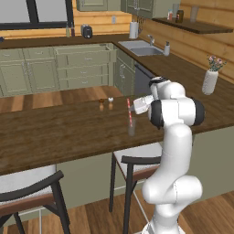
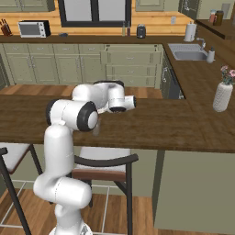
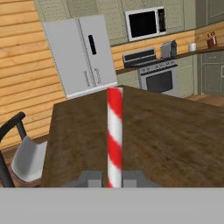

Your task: Take a straw from the drawer in front and place it inside the glass cup on the dining counter.

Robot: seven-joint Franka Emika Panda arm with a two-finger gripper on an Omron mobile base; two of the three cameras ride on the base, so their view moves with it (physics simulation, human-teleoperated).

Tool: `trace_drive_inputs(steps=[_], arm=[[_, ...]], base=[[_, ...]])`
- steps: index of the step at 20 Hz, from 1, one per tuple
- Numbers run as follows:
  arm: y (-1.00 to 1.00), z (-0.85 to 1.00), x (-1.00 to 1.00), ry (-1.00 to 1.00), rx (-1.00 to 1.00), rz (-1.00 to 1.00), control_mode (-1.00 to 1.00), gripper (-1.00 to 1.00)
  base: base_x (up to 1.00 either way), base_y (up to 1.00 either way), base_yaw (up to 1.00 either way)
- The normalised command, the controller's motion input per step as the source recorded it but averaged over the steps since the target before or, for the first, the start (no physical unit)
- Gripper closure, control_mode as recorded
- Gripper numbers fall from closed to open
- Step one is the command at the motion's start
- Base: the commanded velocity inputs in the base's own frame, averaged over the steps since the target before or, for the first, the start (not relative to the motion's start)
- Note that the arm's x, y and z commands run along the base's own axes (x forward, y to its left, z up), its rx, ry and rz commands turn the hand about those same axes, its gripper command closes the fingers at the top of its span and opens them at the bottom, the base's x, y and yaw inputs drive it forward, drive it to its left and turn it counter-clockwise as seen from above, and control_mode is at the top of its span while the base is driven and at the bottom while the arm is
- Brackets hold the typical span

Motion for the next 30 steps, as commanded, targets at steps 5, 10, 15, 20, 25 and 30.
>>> trace_drive_inputs(steps=[5,10,15,20,25,30], arm=[[0.00,-0.12,-0.26,0.00,0.00,0.00,-1.00,-1.00],[0.00,0.00,-0.27,0.00,0.00,0.00,-1.00,-1.00],[0.00,0.00,-0.10,0.00,0.00,0.00,-1.00,-1.00],[-0.04,0.22,-0.02,-0.02,0.00,0.00,-1.00,-1.00],[-0.38,0.91,-0.37,-0.13,0.00,0.00,-1.00,-1.00],[-0.35,1.00,-0.72,-0.17,-0.01,0.00,-1.00,-1.00]], base=[[0.00,0.00,0.00],[0.00,0.00,0.00],[0.00,0.00,0.00],[0.00,0.00,0.00],[0.00,0.00,0.00],[0.00,0.00,0.00]])
